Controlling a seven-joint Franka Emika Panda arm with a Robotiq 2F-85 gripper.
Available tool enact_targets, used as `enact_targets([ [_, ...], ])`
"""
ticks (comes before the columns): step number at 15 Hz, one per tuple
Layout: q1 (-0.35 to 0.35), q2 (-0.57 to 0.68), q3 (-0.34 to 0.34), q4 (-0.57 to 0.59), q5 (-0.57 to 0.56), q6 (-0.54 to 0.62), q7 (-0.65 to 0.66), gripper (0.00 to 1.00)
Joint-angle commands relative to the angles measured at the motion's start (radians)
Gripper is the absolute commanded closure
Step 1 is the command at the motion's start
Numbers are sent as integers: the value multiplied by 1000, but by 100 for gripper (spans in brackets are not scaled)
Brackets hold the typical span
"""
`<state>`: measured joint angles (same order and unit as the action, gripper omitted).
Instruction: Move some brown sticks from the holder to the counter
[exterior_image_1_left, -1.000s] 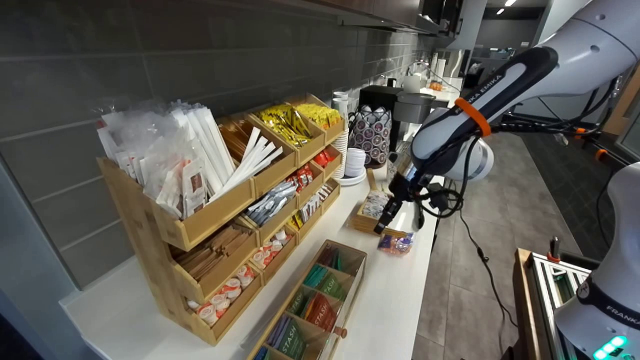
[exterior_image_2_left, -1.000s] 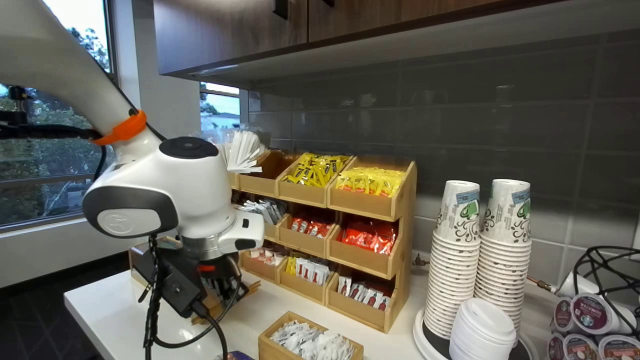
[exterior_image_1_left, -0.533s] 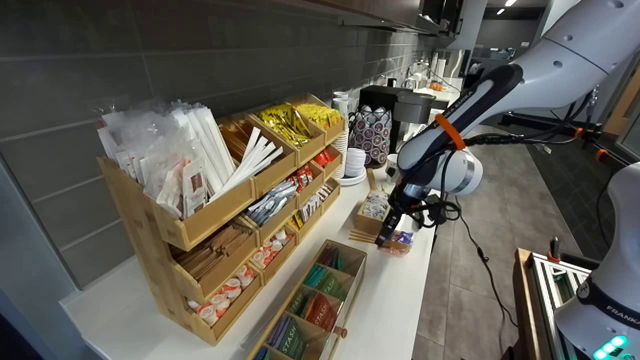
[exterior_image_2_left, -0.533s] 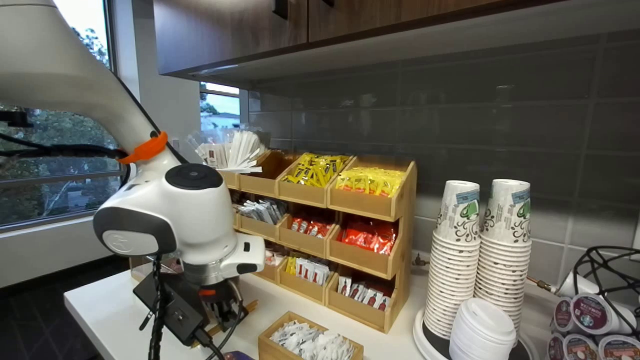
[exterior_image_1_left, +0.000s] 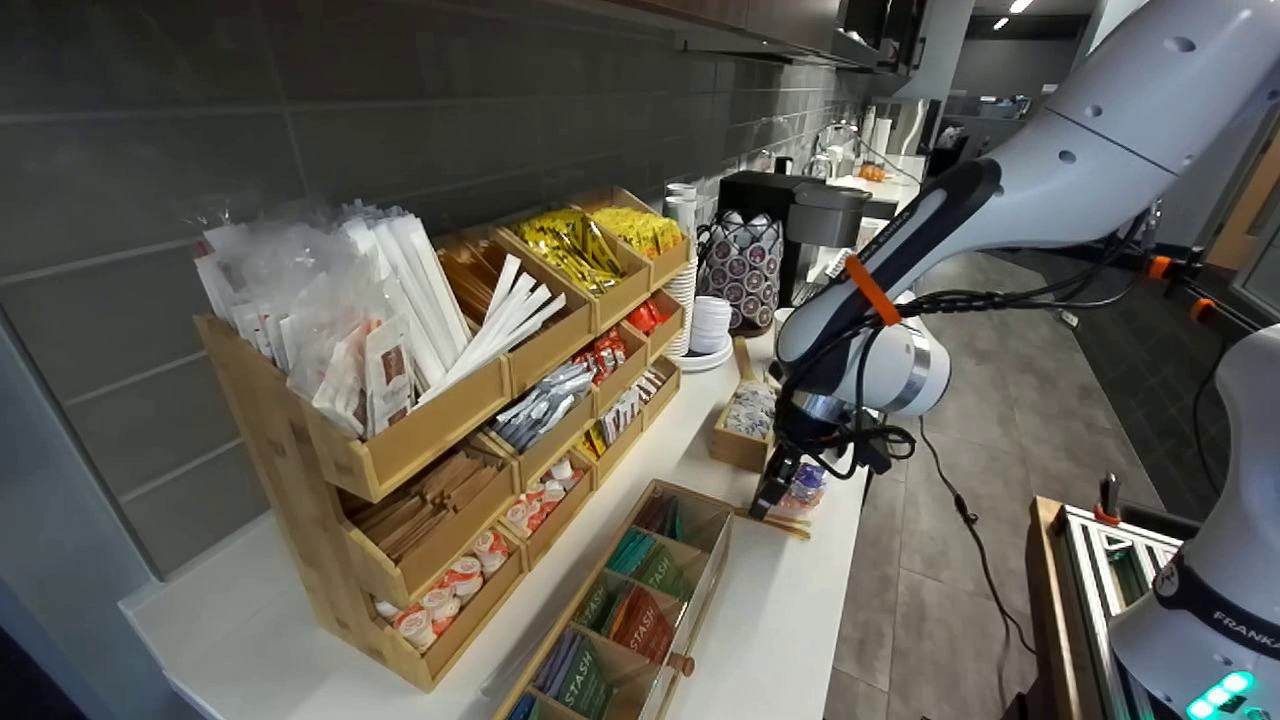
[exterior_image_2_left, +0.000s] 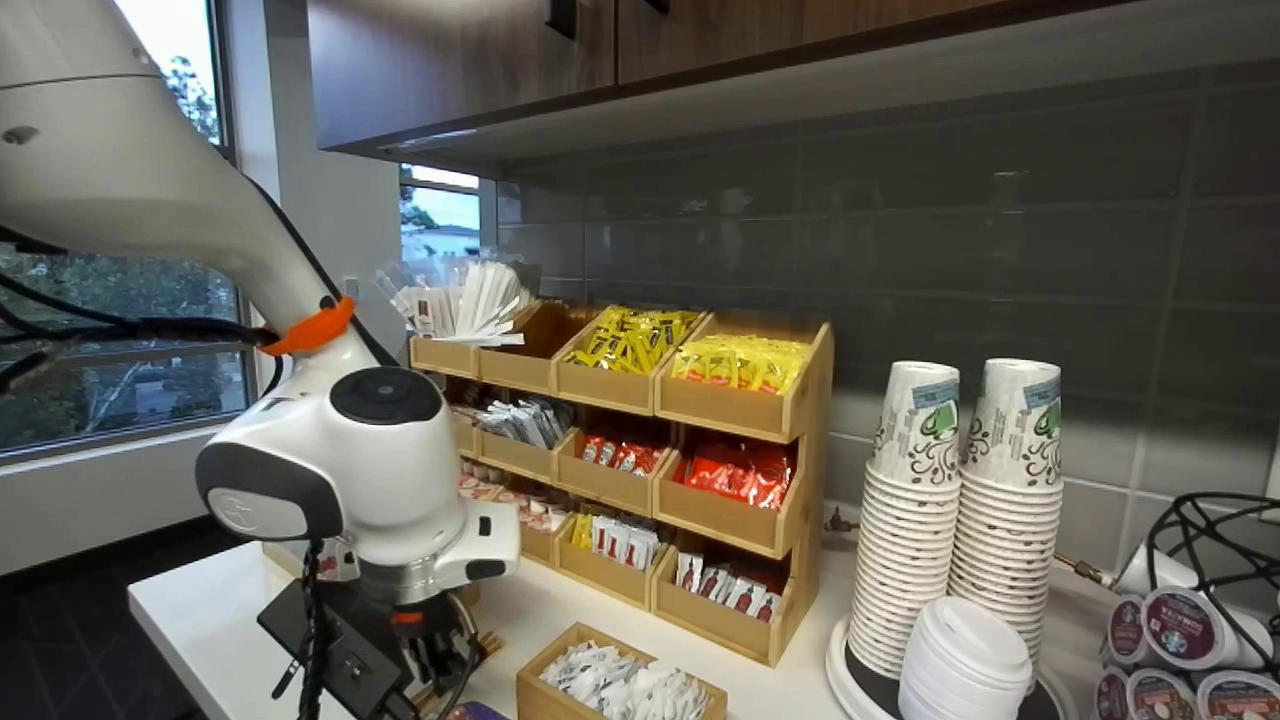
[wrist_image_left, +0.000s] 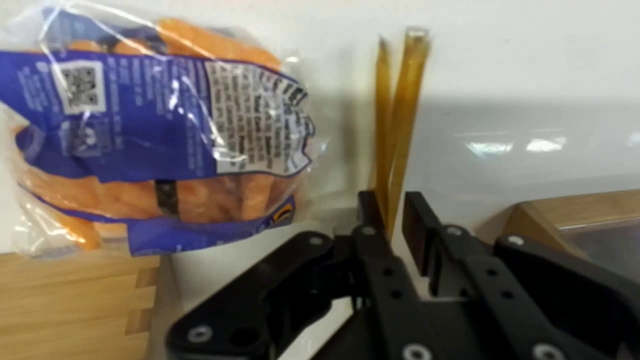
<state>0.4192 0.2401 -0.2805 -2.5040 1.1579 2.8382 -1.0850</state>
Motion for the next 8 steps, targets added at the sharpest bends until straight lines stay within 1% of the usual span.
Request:
enact_targets([
  [1, -13, 30, 14, 31, 44, -15, -43, 48],
  [2, -13, 32, 15, 35, 45, -16, -43, 39],
  [6, -8, 16, 14, 40, 33, -23, -24, 11],
  [7, -3, 5, 14, 40, 27, -19, -15, 2],
  [8, -1, -5, 13, 40, 19, -23, -6, 0],
])
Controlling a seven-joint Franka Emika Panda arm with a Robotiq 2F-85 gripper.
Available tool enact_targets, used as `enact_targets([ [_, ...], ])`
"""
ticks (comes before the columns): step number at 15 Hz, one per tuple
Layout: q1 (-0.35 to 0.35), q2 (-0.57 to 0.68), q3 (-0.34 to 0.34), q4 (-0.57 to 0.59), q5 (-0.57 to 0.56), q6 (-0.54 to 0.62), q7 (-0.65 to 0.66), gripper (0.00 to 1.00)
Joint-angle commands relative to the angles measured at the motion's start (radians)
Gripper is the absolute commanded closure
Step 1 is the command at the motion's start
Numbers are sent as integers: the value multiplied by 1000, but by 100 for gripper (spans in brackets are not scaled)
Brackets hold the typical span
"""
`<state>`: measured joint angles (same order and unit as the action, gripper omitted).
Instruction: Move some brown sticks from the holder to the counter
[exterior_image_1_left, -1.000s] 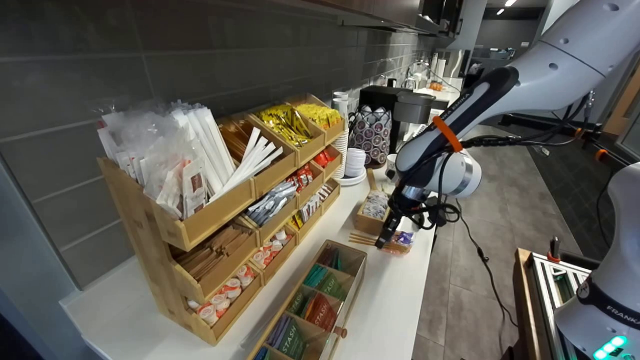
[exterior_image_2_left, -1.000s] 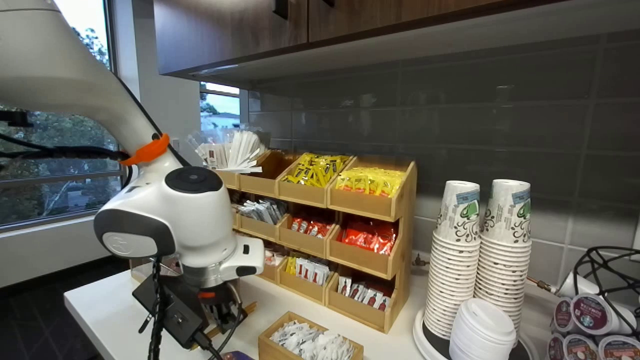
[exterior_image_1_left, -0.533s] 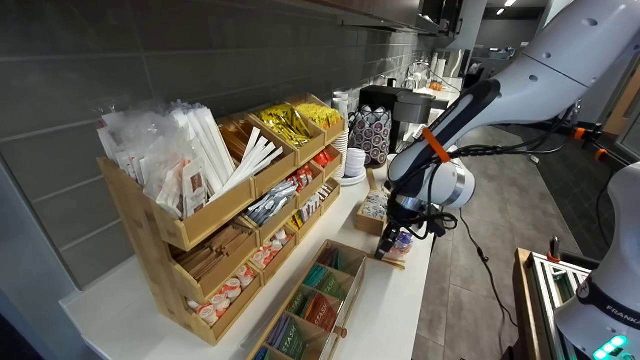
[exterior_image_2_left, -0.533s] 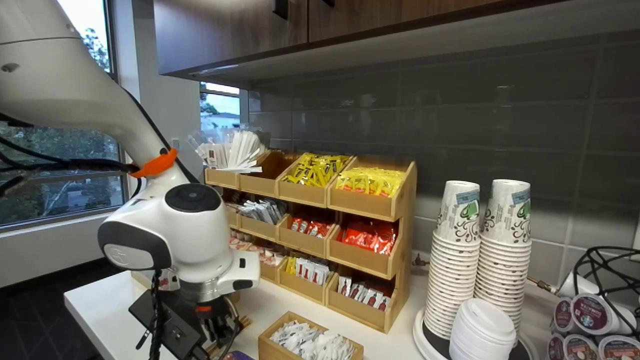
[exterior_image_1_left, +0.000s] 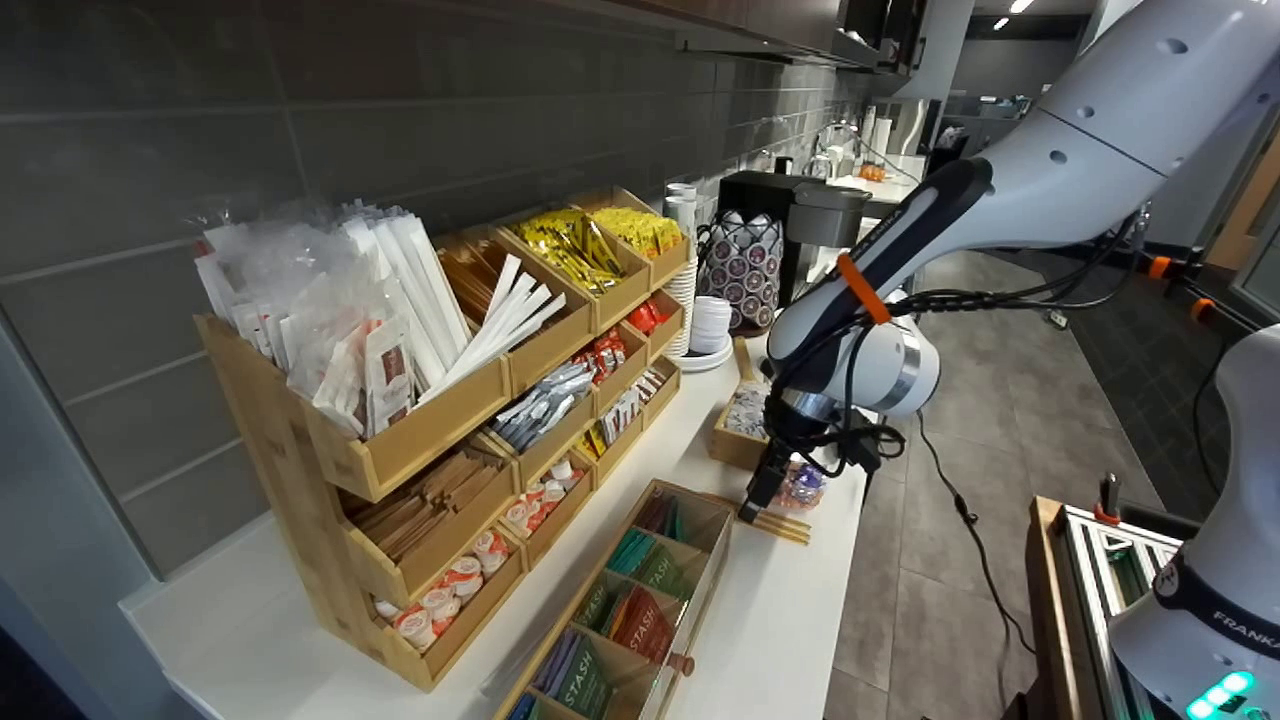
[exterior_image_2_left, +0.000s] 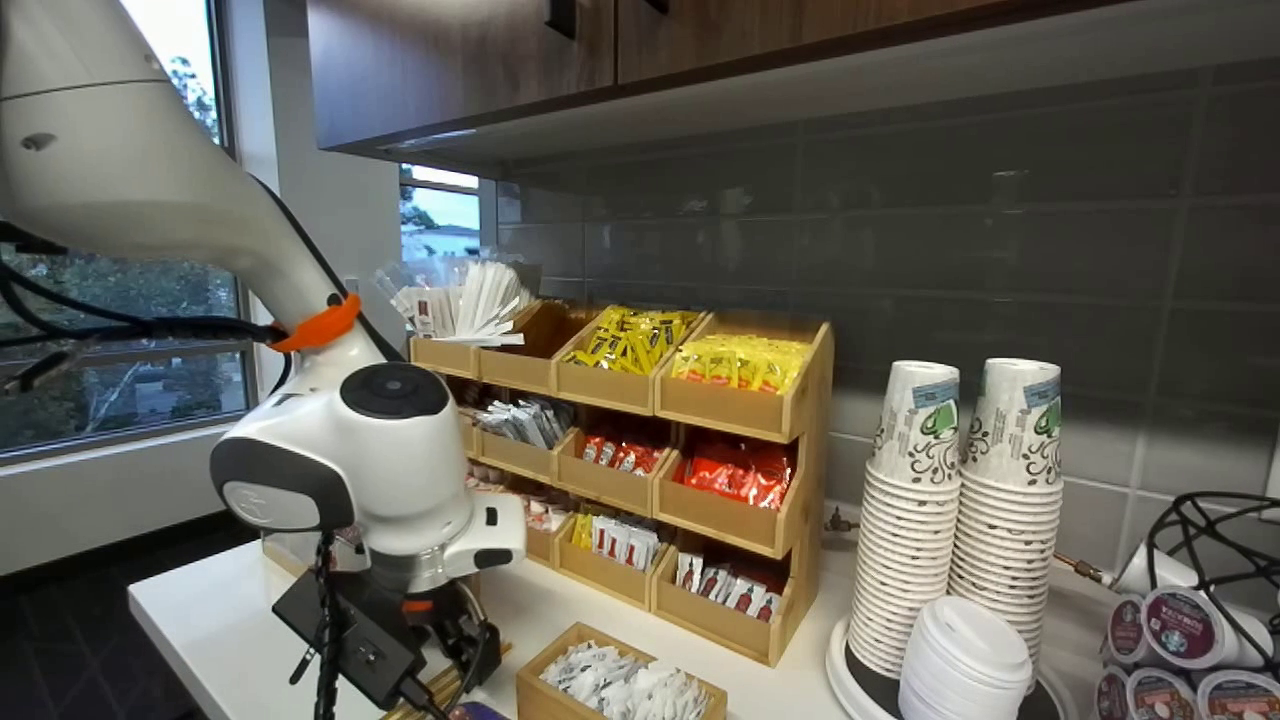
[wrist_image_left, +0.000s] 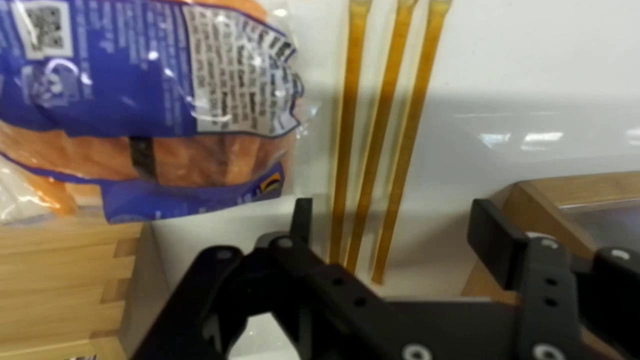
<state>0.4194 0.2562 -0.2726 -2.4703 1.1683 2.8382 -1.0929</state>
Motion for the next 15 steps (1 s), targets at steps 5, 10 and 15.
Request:
enact_targets([
  [5, 26, -86, -5, 6, -44, 16, 67, 0],
  [10, 38, -180, -23, -14, -202, 28, 202, 0],
  [15, 26, -267, -55, -51, -554, 5, 474, 0],
])
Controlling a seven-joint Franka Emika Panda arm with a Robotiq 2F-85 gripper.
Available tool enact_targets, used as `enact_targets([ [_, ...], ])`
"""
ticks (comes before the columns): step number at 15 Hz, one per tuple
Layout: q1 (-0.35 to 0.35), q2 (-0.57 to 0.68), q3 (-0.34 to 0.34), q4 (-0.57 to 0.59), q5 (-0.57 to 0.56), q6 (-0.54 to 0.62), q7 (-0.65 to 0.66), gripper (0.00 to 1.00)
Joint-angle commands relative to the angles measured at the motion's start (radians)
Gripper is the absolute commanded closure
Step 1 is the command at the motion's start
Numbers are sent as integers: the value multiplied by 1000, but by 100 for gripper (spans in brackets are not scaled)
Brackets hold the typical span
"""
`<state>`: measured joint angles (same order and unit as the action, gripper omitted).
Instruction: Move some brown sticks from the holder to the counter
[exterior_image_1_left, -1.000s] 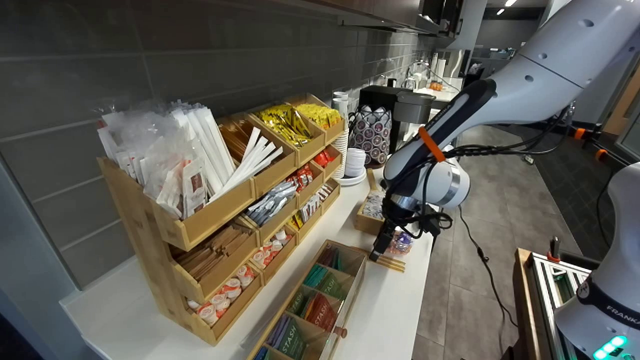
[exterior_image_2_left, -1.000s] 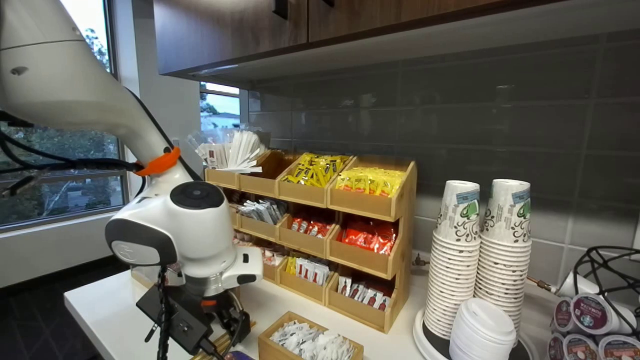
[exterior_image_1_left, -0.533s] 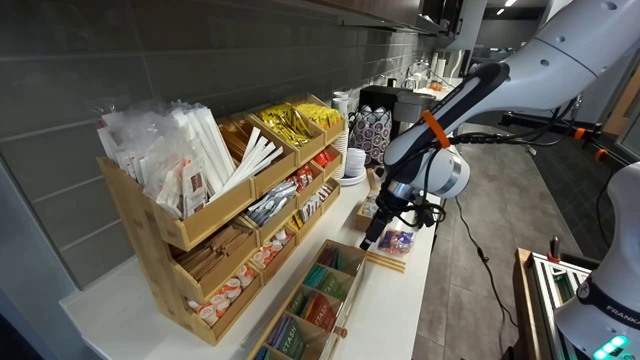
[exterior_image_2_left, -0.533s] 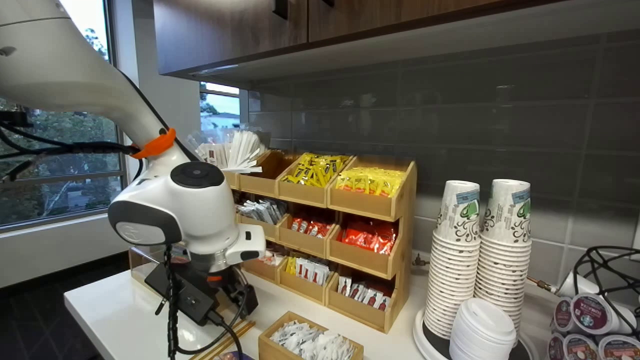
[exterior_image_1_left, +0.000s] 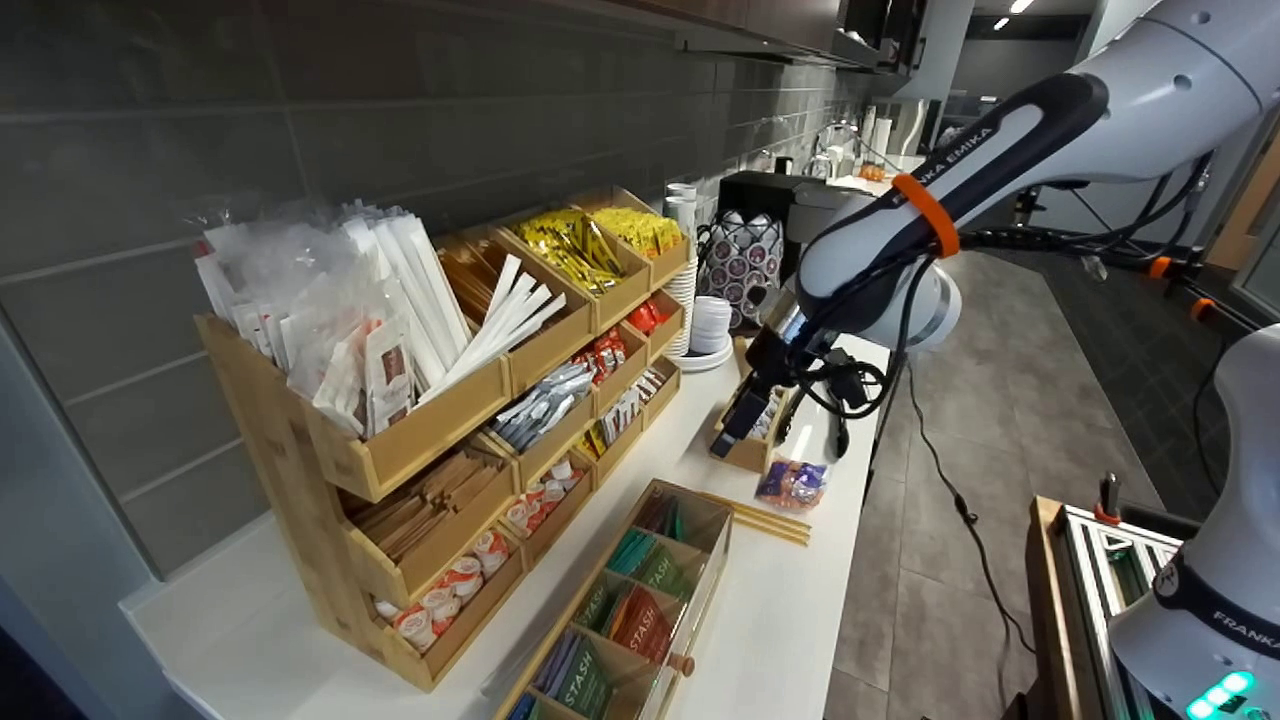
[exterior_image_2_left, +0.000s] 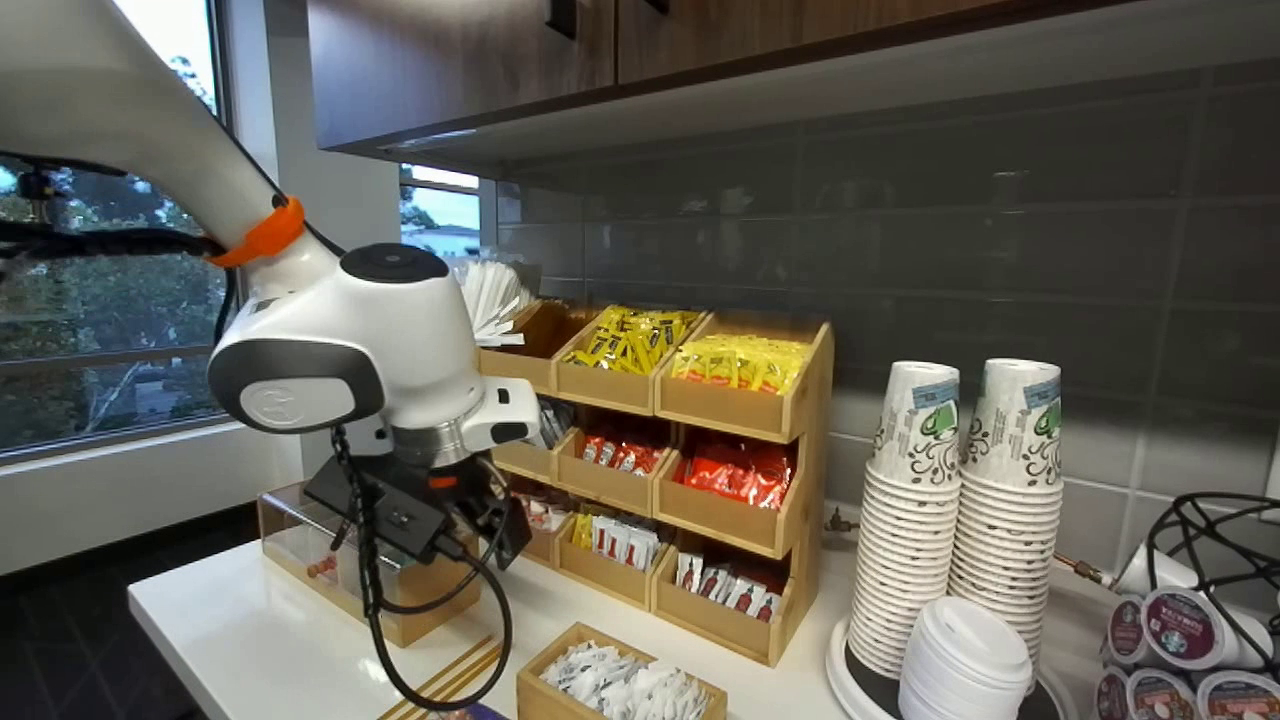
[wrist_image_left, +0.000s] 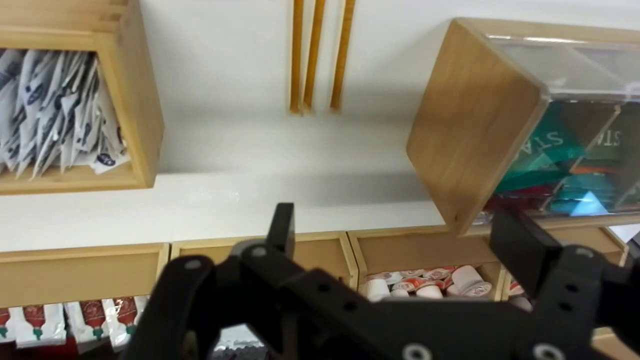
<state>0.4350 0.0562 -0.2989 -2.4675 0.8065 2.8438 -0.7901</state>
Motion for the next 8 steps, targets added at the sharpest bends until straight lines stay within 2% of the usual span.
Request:
enact_targets([
  [1, 6, -75, -35, -59, -272, 2, 240, 0],
  [2, -151, -82, 107, -62, -354, -3, 303, 0],
  [4, -211, -124, 147, -73, -517, -25, 440, 0],
  [5, -134, -64, 86, -36, -399, -1, 330, 0],
  [6, -167, -76, 112, -39, -453, -2, 378, 0],
  [8, -193, -95, 129, -50, -484, -2, 404, 0],
])
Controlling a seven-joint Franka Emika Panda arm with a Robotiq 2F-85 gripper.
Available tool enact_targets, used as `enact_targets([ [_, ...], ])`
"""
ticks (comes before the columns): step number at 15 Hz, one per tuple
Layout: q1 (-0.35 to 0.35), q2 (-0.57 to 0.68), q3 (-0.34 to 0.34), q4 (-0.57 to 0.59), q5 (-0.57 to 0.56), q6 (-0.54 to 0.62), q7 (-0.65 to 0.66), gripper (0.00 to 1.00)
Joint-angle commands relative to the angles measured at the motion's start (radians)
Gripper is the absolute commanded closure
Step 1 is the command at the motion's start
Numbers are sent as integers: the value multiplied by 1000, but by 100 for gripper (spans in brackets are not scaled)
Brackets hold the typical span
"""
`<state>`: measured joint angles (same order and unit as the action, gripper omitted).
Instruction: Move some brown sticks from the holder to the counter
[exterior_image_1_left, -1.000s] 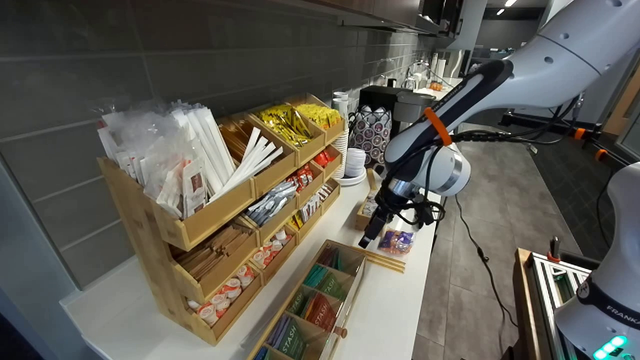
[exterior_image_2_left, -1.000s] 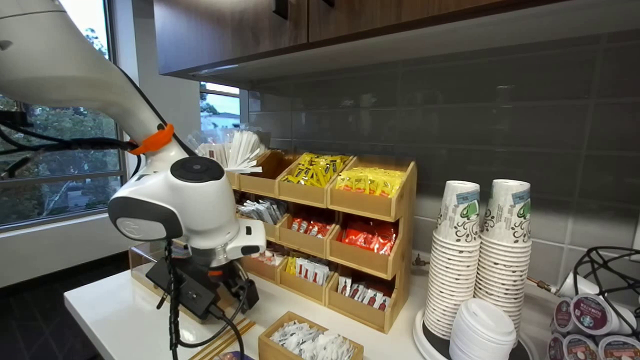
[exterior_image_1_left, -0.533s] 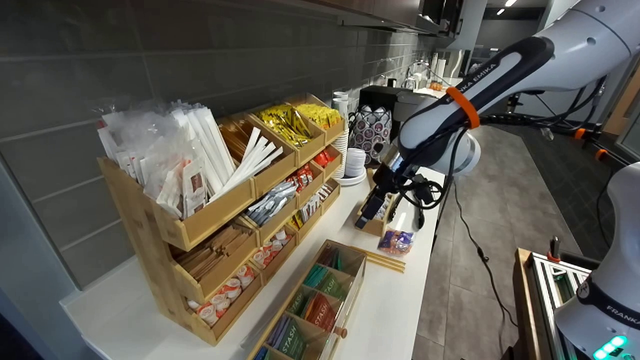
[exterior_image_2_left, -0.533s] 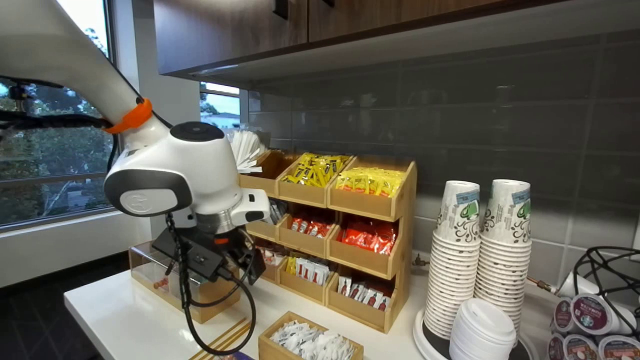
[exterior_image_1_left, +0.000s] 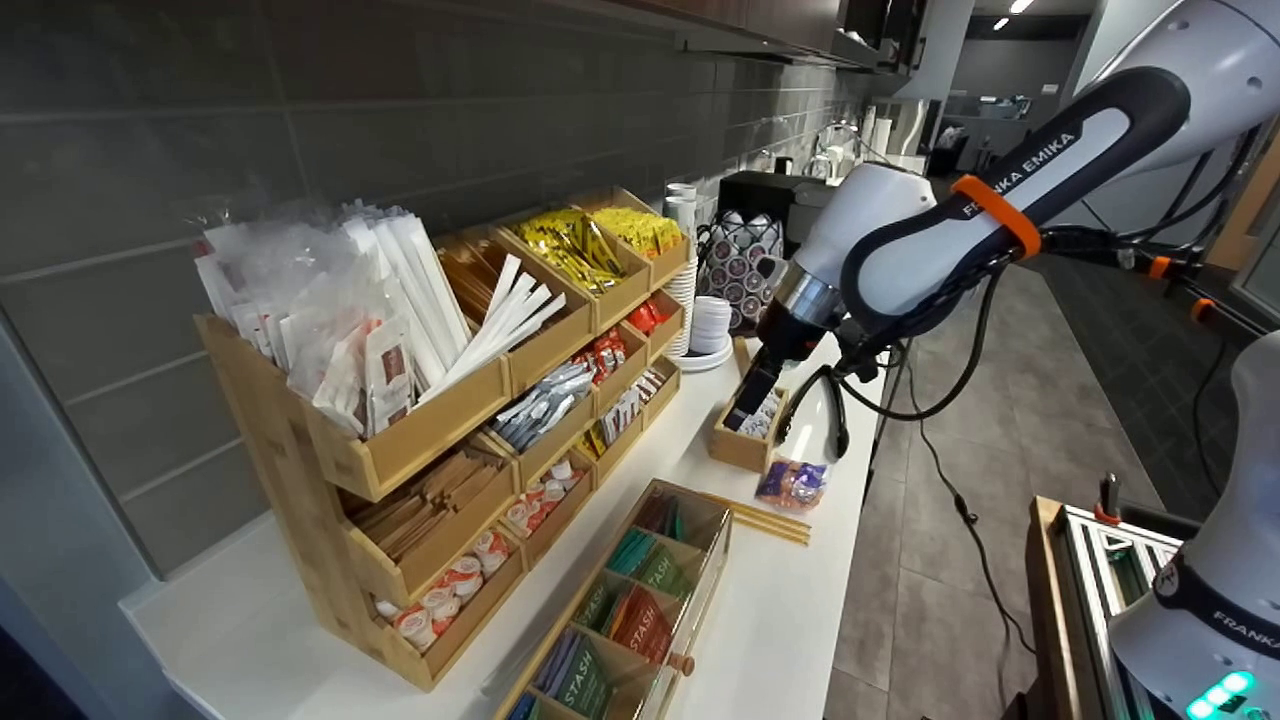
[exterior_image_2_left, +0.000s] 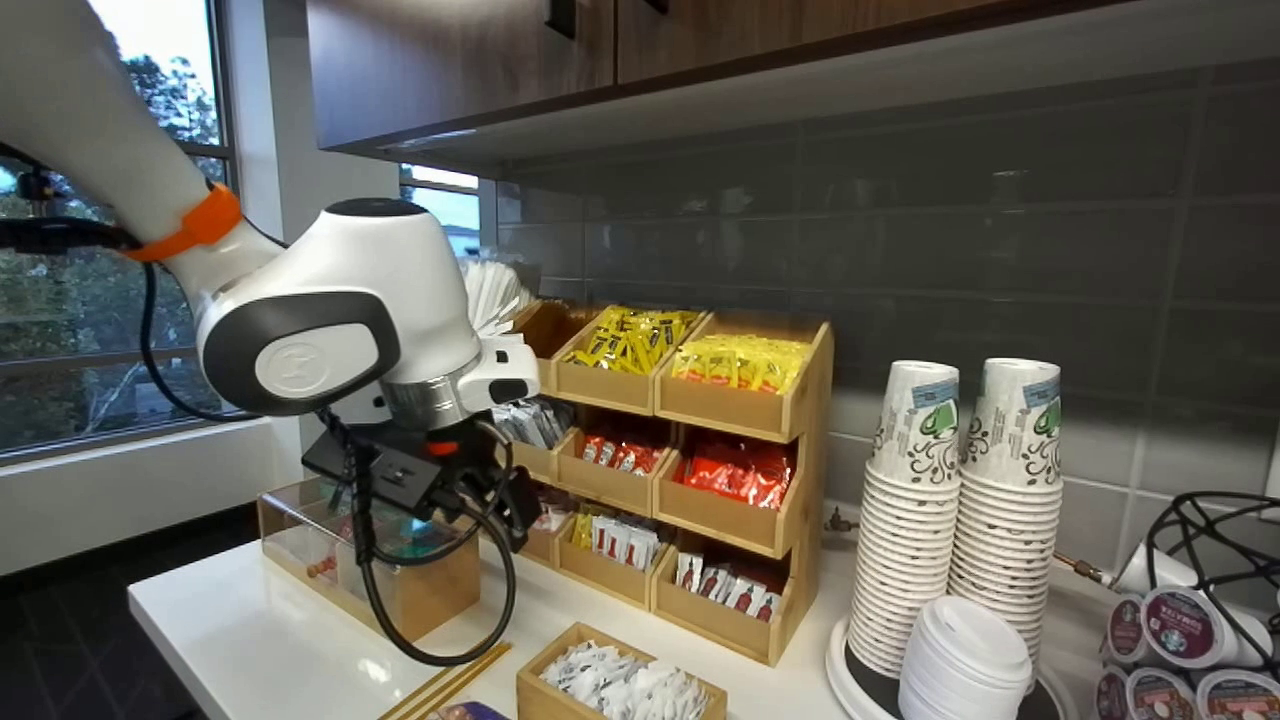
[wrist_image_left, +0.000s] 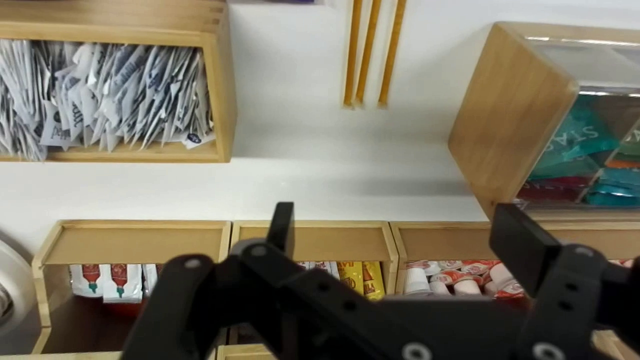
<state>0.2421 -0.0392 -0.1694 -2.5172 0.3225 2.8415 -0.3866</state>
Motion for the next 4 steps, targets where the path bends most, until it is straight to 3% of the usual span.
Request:
enact_targets([
  [1, -3, -4, 2, -3, -1, 0, 1, 0],
  [4, -3, -6, 5, -4, -2, 0, 3, 0],
])
